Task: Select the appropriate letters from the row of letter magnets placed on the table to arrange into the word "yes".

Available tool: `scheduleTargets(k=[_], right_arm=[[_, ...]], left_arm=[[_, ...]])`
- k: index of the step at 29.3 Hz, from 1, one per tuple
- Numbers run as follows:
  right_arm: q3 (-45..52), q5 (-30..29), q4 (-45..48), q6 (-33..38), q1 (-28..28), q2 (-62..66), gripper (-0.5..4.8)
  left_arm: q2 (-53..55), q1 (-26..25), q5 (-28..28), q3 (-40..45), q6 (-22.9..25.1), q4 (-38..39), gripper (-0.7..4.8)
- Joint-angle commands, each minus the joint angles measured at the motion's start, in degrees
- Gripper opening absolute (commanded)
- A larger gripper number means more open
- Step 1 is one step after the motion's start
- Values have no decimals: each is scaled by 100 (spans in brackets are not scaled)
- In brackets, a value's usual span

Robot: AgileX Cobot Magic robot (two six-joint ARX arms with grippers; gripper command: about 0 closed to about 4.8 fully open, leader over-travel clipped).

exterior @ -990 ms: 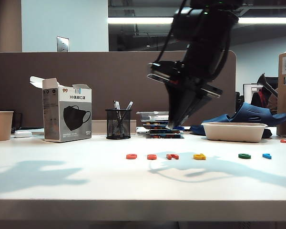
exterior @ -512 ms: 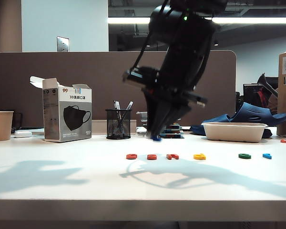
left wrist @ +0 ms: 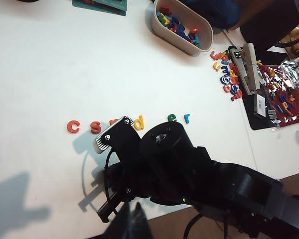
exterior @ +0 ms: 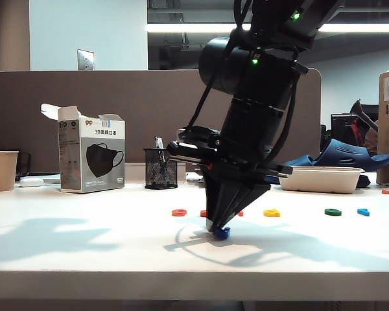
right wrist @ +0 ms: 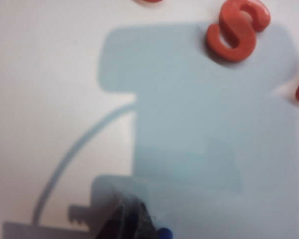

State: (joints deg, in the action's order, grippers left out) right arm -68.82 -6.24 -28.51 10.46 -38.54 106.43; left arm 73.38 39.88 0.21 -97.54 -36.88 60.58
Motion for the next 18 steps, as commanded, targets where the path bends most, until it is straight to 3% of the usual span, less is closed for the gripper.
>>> scheduleTargets(k=[1, 18], right_arm=[[-7, 26, 87, 120, -4, -28, -2], [26, 109, 136, 323, -7, -26, -1]], left_arm=[[-20, 2, 22, -22, 46, -66, -5], [-20, 2, 20, -22, 46, -66, -5]])
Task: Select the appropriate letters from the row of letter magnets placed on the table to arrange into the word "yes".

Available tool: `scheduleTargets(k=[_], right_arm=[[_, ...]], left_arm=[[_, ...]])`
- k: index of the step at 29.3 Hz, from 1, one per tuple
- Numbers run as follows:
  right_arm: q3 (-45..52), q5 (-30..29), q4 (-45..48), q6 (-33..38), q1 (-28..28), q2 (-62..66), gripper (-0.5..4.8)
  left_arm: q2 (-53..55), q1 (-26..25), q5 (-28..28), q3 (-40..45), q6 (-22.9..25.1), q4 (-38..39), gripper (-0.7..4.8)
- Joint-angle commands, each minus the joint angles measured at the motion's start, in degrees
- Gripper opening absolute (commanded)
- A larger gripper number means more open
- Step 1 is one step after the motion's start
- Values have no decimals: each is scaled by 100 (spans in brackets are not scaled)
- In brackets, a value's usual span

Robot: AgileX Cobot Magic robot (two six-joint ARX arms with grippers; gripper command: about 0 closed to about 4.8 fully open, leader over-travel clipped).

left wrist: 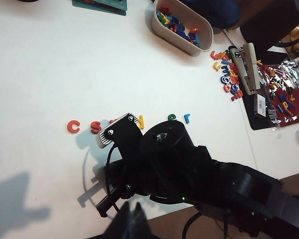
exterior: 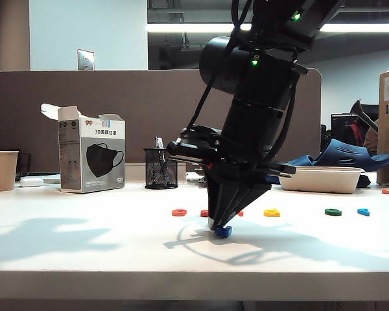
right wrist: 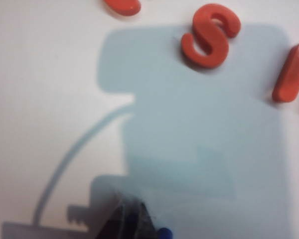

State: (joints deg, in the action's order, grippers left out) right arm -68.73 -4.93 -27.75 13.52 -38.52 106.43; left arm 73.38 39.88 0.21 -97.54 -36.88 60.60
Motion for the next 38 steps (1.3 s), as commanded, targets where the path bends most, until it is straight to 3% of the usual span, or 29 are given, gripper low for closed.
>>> scheduleTargets(k=[1, 9, 13, 38], right_arm=[[24, -26, 57, 15, -9, -26, -1], [28, -166, 24, -7, -9, -20, 5], [28, -160, 13, -4, -7, -20, 98], [-52, -160, 334, -7, 11, -35, 117]], left_arm=[[-20, 2, 20, -22, 46, -68, -5], [-20, 2, 20, -22, 46, -68, -5], [-20, 2, 20, -22, 46, -68, -5], [-20, 2, 20, -22, 46, -63, -5]])
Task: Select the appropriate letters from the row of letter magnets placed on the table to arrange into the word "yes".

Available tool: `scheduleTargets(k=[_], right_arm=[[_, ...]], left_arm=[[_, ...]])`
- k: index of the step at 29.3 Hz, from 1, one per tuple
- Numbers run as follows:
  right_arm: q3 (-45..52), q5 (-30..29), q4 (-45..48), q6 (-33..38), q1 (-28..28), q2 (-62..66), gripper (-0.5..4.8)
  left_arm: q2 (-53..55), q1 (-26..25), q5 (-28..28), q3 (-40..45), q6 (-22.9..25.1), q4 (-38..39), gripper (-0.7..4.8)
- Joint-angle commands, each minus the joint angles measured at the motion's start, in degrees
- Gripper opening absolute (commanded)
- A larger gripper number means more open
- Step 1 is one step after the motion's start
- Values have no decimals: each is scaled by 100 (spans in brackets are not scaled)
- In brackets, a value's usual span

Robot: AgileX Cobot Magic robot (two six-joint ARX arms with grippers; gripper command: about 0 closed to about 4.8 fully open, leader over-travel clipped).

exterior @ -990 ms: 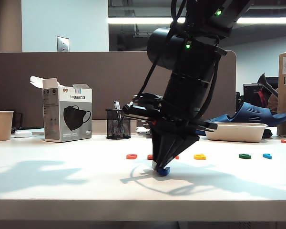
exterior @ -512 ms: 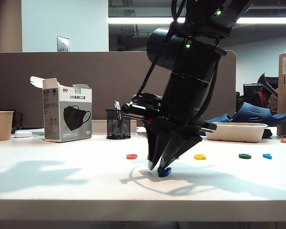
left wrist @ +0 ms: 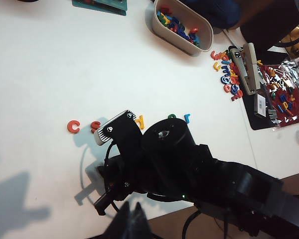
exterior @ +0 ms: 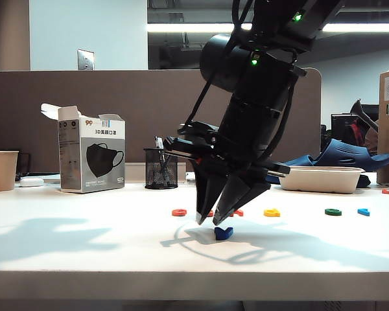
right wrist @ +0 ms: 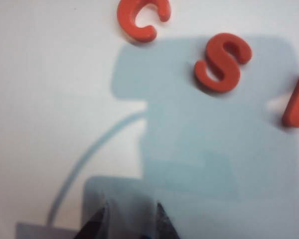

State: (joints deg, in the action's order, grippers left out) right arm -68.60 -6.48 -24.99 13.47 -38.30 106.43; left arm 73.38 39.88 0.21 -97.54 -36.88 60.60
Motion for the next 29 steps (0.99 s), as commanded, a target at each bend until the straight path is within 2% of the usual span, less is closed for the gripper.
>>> scheduleTargets(k=[1, 5, 12, 19, 29], right_arm=[[-103, -4, 42, -2, -4, -35, 117], [-428, 20, -103, -2, 4, -35, 117], [-1222, 179, -868, -2, 103, -35, 117], [-1941, 614, -1604, -2, 236, -35, 117], [-2306, 1069, -2203, -2, 297, -39, 119]], left_arm=[[-20, 2, 20, -22, 46, -63, -5], [-20, 2, 20, -22, 46, -63, -5], [-20, 2, 20, -22, 46, -63, -5], [-20, 2, 20, -22, 46, -66, -5], [-20, 2, 22, -22, 46, -66, -5]])
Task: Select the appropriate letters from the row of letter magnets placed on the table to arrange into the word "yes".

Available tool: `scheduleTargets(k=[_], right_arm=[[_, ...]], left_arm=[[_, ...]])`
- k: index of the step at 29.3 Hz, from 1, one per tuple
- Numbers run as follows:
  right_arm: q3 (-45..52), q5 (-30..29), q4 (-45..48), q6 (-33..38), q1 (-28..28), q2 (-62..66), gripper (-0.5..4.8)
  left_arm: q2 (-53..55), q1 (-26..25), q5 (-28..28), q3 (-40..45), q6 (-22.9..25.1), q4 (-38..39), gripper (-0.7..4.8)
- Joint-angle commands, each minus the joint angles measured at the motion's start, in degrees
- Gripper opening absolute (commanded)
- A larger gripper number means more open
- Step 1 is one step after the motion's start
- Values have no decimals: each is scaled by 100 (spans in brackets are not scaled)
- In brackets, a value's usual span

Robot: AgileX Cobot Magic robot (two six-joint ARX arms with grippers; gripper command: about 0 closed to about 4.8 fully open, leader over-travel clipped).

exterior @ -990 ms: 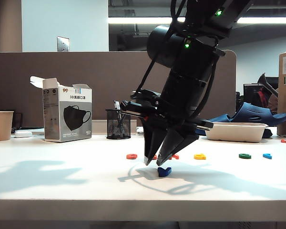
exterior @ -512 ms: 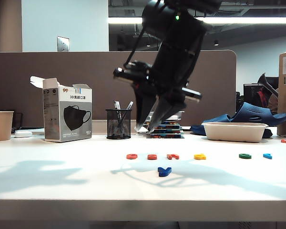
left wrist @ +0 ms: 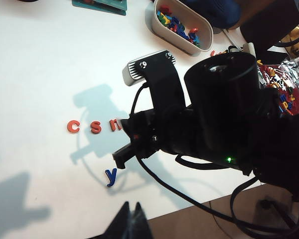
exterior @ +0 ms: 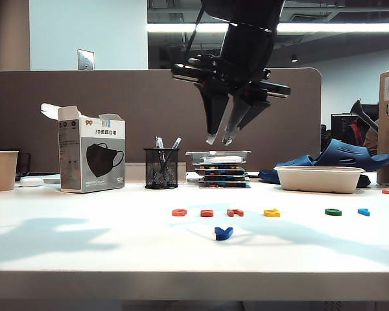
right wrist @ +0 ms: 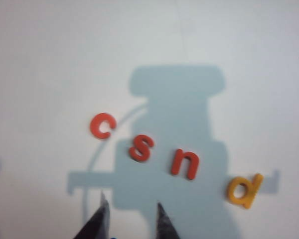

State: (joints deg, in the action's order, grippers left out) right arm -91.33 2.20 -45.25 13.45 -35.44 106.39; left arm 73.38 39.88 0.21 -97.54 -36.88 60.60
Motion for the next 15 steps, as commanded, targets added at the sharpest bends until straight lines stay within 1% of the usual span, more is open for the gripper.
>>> scheduleTargets(k=[1, 3, 4, 10, 15], right_arm=[[-33, 258, -271, 0, 28, -33, 128], [-33, 350, -420, 0, 83, -26, 156], [-33, 361, -514, -2, 133, -26, 160], [-33, 369, -901, -52, 503, -26, 160], [-31, 374, -1130, -468, 817, -26, 160]], left_arm=[[-20, 2, 20, -22, 46, -68, -5], [-20, 2, 20, -22, 46, -66, -5], [-20, 2, 20, -22, 46, -66, -5], [-20, 2, 20, -22, 46, -66, -5], [-20, 2, 20, -22, 46, -66, -5]])
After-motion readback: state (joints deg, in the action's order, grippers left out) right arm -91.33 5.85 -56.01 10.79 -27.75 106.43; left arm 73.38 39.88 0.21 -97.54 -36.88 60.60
